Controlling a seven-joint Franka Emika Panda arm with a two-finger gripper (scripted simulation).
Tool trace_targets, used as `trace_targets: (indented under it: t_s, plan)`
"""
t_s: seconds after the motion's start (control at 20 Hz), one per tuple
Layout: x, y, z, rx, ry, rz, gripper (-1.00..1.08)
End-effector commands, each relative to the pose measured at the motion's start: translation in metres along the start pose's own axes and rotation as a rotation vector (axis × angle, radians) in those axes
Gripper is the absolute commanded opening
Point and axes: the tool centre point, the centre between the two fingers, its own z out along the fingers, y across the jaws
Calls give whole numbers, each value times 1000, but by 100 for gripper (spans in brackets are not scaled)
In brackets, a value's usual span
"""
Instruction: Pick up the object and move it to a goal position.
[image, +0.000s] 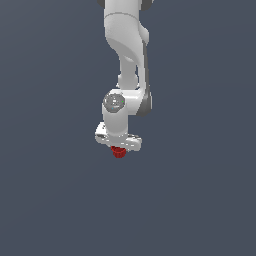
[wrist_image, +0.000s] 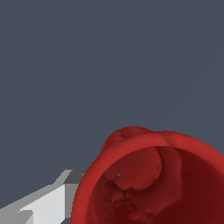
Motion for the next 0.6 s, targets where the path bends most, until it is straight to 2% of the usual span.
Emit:
trace_targets:
  t_s: [0.0, 0.3, 0.55]
  plan:
    - [18, 25, -3, 0, 1, 0, -100]
    - [58, 79, -8, 0, 1, 0, -100]
    - [83, 112, -11, 0, 1, 0, -100]
